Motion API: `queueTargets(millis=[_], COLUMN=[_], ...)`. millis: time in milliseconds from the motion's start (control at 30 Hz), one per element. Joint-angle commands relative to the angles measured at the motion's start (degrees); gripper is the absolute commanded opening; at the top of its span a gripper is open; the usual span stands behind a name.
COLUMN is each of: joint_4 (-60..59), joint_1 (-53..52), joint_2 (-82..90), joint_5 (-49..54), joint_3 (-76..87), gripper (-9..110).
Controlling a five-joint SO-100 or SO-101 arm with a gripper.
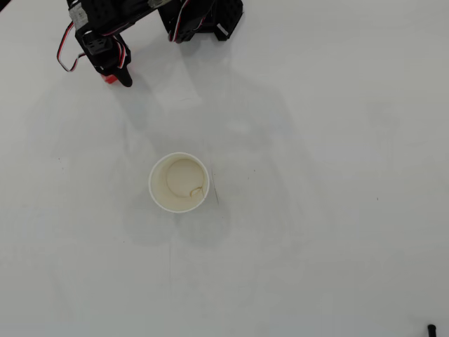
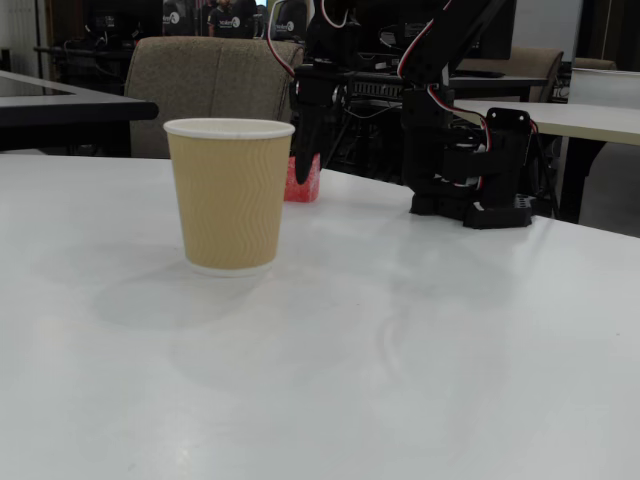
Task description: Grasp a red cube and put it in the cup.
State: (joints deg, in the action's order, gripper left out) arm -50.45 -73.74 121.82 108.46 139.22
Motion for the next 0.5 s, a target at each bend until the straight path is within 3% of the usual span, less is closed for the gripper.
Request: queueTargets(millis=[0, 467], joint_4=[-0.1, 1.3], joint_1=[-0.1, 0.8], joint_2=[2.6, 4.0], joint_5=[0.6, 0.4], joint_3=[-3.2, -3.0], gripper=[12, 9])
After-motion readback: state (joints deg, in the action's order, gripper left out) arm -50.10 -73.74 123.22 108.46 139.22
